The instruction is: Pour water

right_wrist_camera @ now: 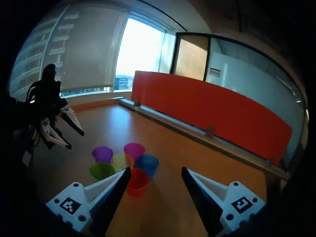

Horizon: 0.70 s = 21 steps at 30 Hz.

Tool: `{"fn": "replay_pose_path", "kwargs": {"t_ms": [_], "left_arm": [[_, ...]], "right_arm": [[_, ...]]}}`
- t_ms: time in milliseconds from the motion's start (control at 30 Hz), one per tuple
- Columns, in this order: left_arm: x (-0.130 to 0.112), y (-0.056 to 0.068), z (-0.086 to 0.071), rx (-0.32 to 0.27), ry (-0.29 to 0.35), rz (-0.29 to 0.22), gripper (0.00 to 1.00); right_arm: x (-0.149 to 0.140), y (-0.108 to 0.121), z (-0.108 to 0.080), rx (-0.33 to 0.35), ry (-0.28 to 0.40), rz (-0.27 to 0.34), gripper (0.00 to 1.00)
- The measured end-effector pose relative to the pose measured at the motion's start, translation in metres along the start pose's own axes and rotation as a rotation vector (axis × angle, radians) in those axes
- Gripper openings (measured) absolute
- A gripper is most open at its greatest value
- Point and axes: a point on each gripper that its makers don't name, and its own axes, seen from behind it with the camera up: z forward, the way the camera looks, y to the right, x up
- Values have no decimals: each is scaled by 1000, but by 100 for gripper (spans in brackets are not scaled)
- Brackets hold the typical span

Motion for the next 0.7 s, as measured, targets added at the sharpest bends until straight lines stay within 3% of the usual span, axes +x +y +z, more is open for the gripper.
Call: {"fn": "replay_pose_path", "kwargs": {"t_ms": [700], "left_arm": [[-29, 17, 34, -70, -83, 7, 84]], "right_arm": [[-11, 9, 8, 1, -19, 3, 100]]}}
